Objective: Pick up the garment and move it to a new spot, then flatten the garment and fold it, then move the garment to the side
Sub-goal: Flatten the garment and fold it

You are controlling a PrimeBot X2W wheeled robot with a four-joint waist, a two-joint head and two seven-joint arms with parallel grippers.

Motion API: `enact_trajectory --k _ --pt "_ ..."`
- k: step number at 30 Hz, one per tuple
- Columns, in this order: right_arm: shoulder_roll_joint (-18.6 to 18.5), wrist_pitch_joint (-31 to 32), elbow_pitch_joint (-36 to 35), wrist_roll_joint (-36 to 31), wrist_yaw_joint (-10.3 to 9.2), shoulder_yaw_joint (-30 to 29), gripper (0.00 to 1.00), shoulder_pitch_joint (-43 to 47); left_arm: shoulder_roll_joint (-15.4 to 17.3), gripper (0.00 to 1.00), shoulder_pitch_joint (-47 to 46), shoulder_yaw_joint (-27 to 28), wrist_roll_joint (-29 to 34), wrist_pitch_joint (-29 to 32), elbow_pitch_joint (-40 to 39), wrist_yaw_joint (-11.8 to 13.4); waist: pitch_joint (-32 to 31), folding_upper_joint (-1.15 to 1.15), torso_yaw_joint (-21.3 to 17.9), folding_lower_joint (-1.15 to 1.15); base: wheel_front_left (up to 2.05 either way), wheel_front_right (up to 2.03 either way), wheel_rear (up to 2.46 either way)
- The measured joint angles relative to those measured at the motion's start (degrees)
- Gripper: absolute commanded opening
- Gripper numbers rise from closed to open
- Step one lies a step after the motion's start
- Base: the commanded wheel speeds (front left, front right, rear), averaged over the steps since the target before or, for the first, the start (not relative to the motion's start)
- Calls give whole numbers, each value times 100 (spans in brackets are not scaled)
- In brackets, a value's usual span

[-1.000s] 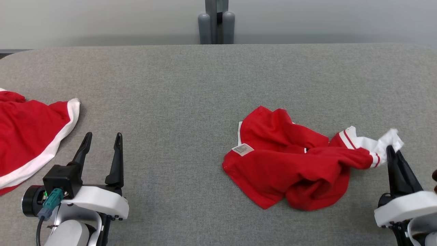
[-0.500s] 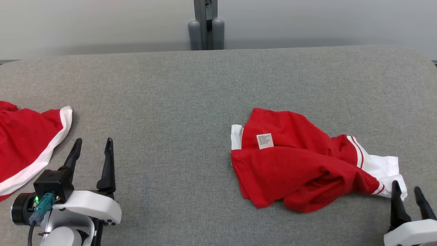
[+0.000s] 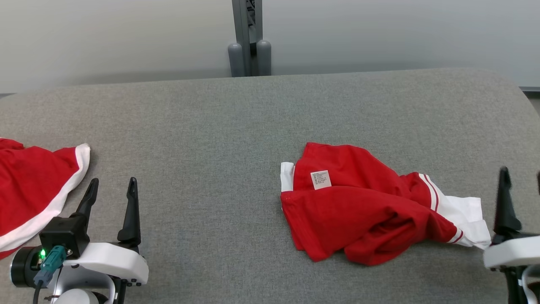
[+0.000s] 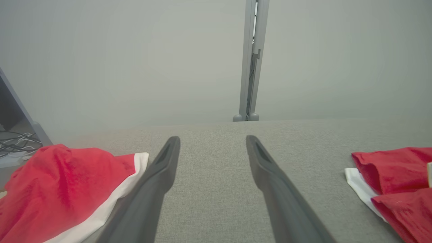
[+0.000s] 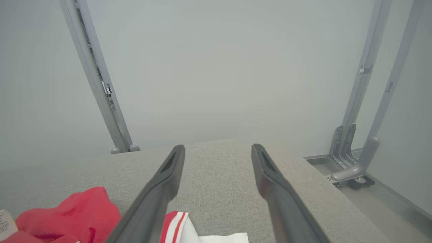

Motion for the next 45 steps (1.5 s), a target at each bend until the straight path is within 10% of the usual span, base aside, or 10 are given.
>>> enact_trajectory --k 9,36,45 --pt "10 476 -715 7 1 1213 100 149 -22 100 120 -77 18 -12 -66 60 -289 0 139 0 0 0 0" --pt "7 735 -859 131 0 1033 100 931 80 100 537 -201 5 147 -158 243 -599 0 200 0 0 0 0" --pt "8 780 -868 153 0 1207 100 808 -335 100 -20 -1207 -354 977 224 -790 -510 0 112 0 0 0 0"
